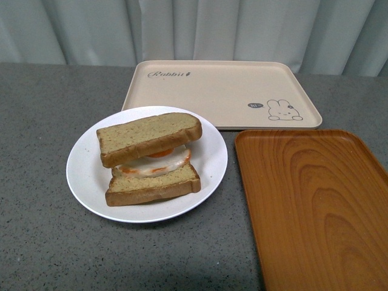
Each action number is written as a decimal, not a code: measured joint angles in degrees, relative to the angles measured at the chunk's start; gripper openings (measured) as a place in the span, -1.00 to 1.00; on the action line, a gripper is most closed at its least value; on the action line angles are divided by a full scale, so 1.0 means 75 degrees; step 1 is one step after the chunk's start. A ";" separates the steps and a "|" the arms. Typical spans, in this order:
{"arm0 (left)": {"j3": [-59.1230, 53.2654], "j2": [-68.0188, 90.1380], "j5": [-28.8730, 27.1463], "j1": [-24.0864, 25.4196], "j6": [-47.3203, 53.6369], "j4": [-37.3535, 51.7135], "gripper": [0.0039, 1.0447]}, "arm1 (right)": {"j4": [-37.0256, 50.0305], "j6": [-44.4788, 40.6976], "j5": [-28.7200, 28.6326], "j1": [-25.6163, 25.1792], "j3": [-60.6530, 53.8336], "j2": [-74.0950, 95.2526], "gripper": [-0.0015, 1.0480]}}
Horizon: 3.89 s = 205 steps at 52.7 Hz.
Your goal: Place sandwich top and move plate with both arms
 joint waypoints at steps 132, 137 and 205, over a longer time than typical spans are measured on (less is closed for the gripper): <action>0.2926 1.4807 -0.1763 -0.2197 -0.8778 0.8014 0.88 | -0.0003 -0.0006 0.0000 0.0003 0.0000 -0.0009 0.83; 0.3013 1.4924 -0.1804 -0.2261 -0.8813 0.8084 0.88 | -0.0003 -0.0009 0.0000 0.0003 0.0000 -0.0009 0.83; 0.3104 1.5314 -0.1818 -0.2704 -0.9608 0.8402 -0.93 | -0.0003 -0.0009 0.0000 0.0003 0.0000 -0.0009 0.83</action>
